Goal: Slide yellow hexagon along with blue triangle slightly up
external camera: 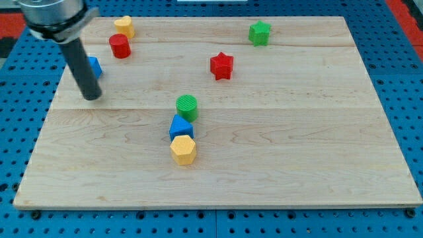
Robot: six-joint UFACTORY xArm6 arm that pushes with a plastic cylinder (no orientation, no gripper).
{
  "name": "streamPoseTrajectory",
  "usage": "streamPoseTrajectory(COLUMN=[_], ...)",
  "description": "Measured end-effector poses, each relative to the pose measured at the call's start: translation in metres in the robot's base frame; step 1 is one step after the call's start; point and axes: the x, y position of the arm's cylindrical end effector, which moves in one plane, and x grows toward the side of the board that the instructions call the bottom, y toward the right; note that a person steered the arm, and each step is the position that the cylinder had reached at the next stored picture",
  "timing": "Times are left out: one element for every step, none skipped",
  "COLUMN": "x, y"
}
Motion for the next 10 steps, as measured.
streamPoseTrajectory(x=[-0.043,-0.072,-0.031,0.083,0.182,0.209,0.184,0.141,0.099,0.087], y=[-0.021,0.023,0.030,0.037,0.065,0.129,0.177,0.195,0.195,0.193])
